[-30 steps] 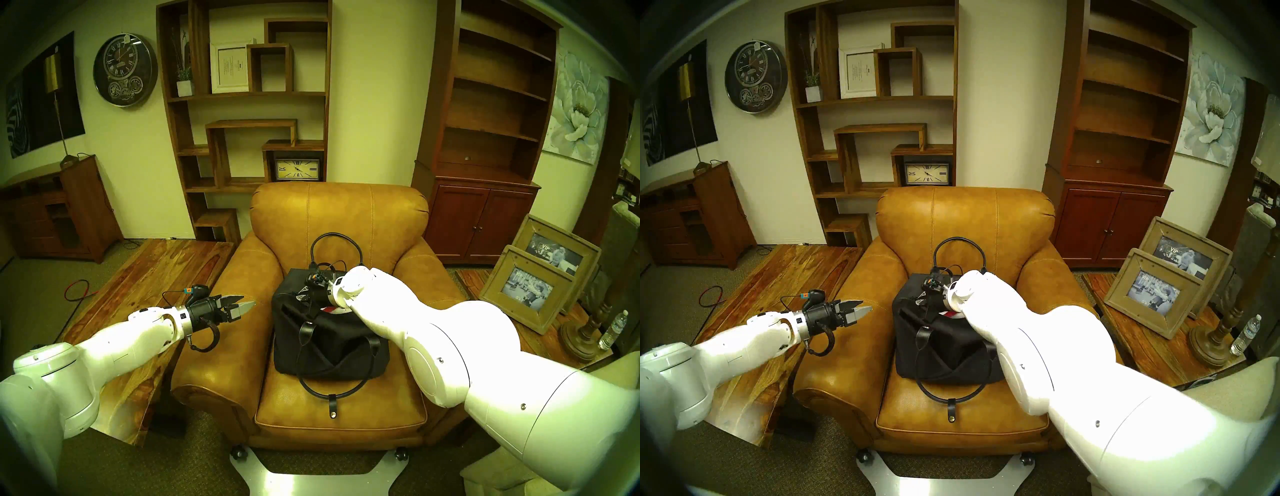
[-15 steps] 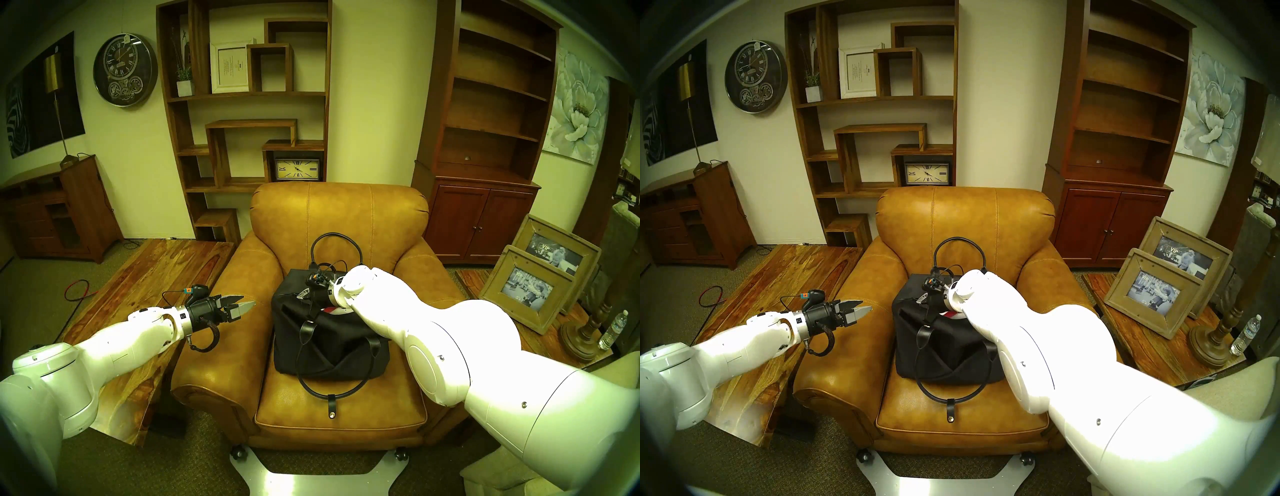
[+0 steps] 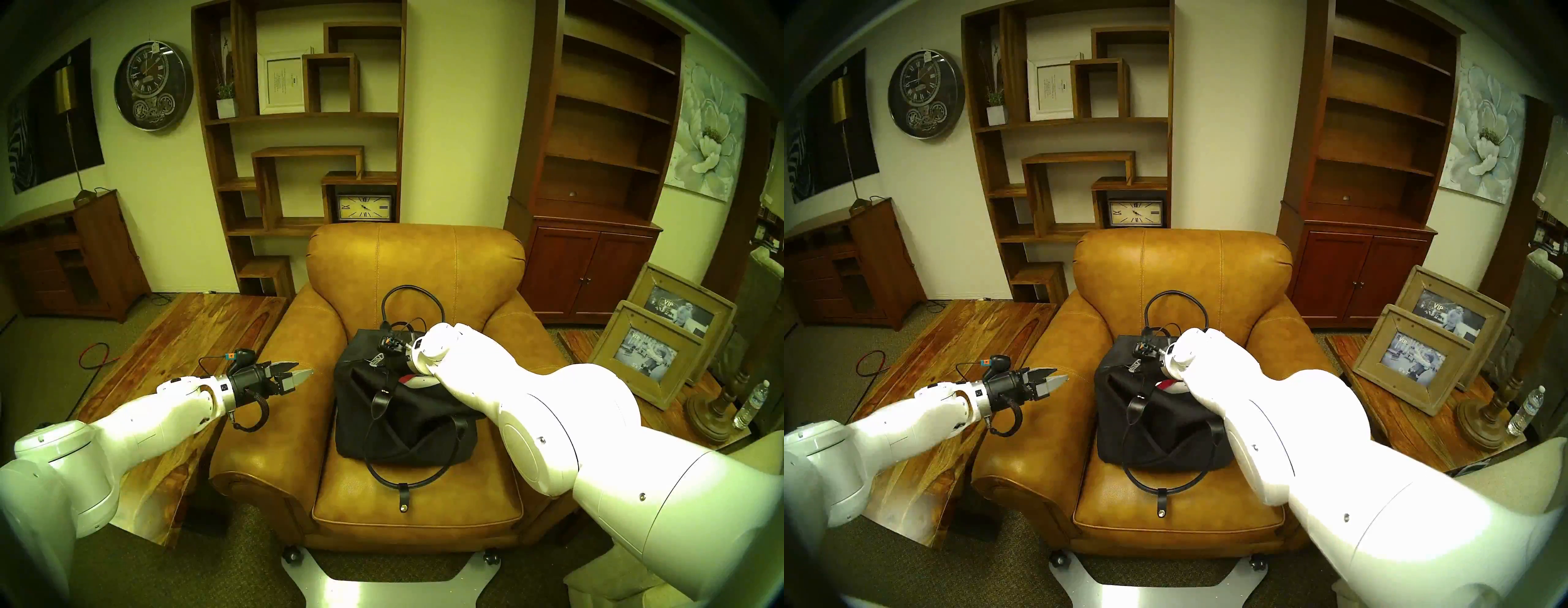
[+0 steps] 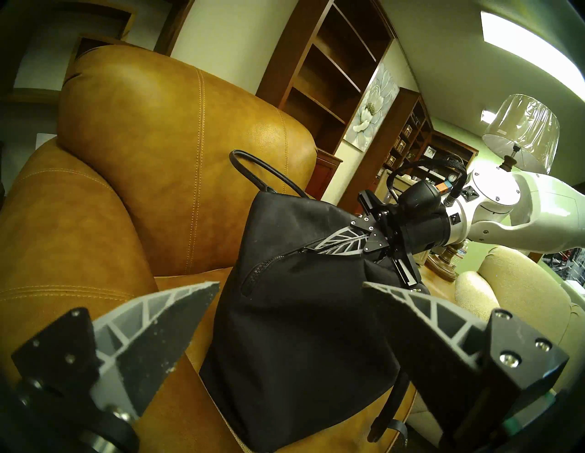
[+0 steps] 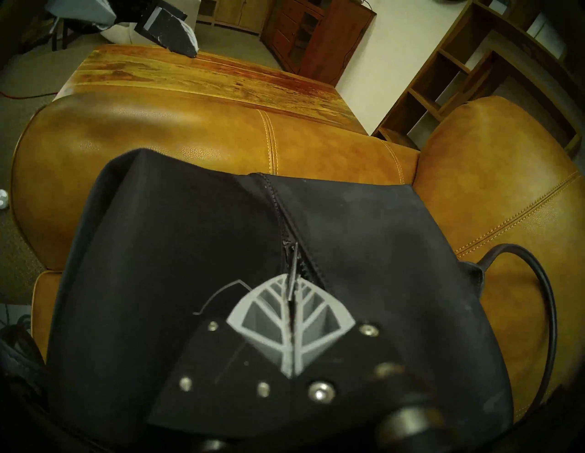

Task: Close a bag with a zipper

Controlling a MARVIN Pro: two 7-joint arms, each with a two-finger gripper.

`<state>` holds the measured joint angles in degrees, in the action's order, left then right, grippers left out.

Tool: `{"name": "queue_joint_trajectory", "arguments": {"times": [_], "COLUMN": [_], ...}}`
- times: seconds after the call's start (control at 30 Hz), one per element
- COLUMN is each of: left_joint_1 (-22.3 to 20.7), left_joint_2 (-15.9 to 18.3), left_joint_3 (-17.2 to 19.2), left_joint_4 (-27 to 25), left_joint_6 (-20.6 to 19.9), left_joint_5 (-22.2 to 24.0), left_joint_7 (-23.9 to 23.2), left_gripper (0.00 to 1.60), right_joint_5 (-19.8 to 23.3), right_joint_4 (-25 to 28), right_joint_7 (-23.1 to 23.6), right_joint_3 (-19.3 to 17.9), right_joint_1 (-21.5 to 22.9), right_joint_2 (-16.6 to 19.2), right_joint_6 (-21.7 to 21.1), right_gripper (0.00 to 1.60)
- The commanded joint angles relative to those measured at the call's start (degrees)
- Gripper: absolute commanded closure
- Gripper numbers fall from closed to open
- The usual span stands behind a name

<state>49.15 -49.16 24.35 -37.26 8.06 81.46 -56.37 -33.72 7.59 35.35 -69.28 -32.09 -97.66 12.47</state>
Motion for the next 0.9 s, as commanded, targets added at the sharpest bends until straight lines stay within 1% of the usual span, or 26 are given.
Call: {"name": "queue_joint_trajectory", "arguments": {"times": [0.0, 0.1, 0.27, 0.3, 0.47, 0.67, 0.87], "left_joint_1": [-0.60, -0.62, -0.88, -0.99, -0.87, -1.23, -1.98], "left_joint_2": [0.38, 0.29, -1.19, -1.50, -1.86, -3.52, -6.33], "left_joint_3": [0.51, 0.36, -0.61, -0.85, -1.26, -1.45, -1.67], "left_joint_4": [-0.69, -1.07, -0.81, -1.27, -2.39, -3.10, -0.76], "left_joint_6": [-0.06, 0.02, 0.76, 1.45, 1.61, 1.86, 2.45], "left_joint_5": [0.36, 0.18, -1.11, -1.63, -2.36, -3.10, -4.55], "left_joint_7": [0.01, -0.02, 0.44, 0.45, 0.12, 1.02, 3.36], "left_gripper": [0.00, 0.00, 0.00, 0.00, 0.00, 0.00, 0.00], "right_joint_5": [-0.01, 0.17, 0.09, 0.07, 0.08, 0.12, 0.11], "right_joint_4": [0.29, 0.25, 0.10, 0.06, 0.02, -0.04, -0.15], "right_joint_7": [-0.60, -0.86, -0.84, -0.76, -0.84, -0.42, -0.24], "right_joint_3": [-0.15, -0.53, -0.87, -0.95, -1.34, -1.84, -2.22], "right_joint_1": [1.22, 1.18, 1.05, 1.00, 0.85, 0.87, 0.84], "right_joint_2": [0.27, 0.13, 0.18, 0.22, 0.30, 0.73, 0.90], "right_joint_6": [0.17, 0.20, 0.40, 0.42, 0.72, 1.36, 1.66], "right_gripper": [1.60, 1.60, 1.60, 1.60, 1.60, 1.60, 1.60]}}
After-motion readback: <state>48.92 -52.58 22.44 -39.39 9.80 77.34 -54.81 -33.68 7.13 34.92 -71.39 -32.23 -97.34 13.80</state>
